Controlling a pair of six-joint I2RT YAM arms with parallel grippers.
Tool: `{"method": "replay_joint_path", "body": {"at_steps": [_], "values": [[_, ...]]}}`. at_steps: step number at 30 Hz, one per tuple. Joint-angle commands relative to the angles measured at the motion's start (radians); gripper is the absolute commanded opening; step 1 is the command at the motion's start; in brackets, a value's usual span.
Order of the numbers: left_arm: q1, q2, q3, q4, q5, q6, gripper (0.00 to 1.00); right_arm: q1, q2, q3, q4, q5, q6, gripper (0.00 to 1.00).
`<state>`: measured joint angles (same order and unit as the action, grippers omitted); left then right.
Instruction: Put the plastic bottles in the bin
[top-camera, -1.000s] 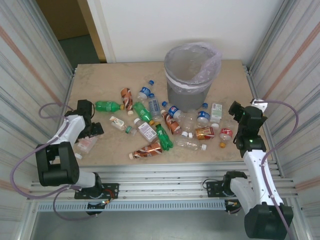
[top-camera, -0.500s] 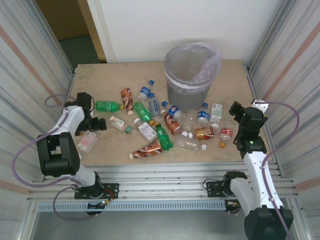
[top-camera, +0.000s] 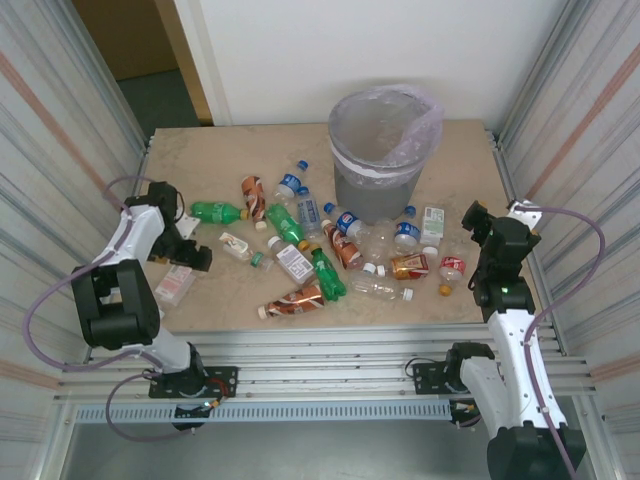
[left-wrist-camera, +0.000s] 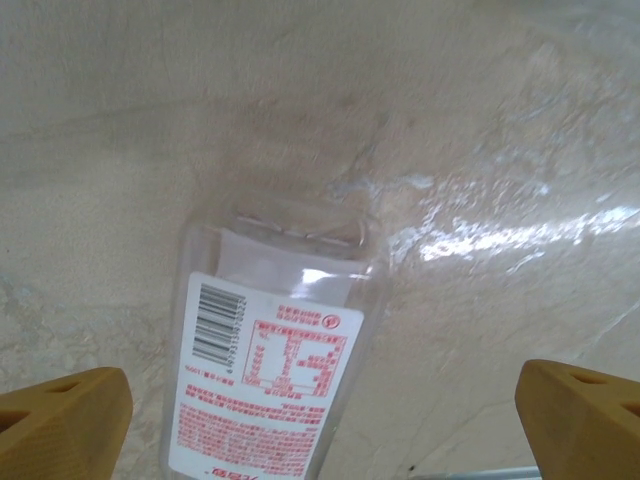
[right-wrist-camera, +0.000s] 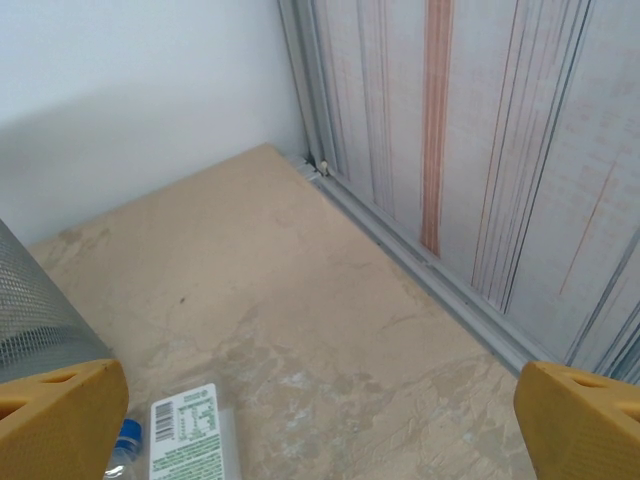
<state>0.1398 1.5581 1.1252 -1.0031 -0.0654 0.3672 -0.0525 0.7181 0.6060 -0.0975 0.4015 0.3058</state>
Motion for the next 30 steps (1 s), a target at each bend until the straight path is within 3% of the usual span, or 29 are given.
{"method": "replay_joint_path", "body": {"at_steps": [1,19,24,26,30], "values": [[0.032,0.018,-0.015,-0.06,-0.037,0.071,0.99,0.003,-0.017,-0.009,0.024,0.03,-0.008,0.98],[0.045,0.214,-0.035,0.049,-0.107,0.075,0.98,-0.007,-0.022,-0.018,0.028,0.031,-0.01,0.97],[0.046,0.24,-0.026,0.065,-0.126,0.073,0.85,-0.008,-0.018,-0.021,0.029,0.034,-0.009,0.98],[0.046,0.247,-0.02,0.066,-0.126,0.067,0.69,-0.01,-0.015,-0.02,0.03,0.035,-0.01,0.98],[0.046,0.231,-0.006,0.067,-0.115,0.053,0.58,-0.012,-0.016,-0.02,0.028,0.037,-0.009,0.98]]}}
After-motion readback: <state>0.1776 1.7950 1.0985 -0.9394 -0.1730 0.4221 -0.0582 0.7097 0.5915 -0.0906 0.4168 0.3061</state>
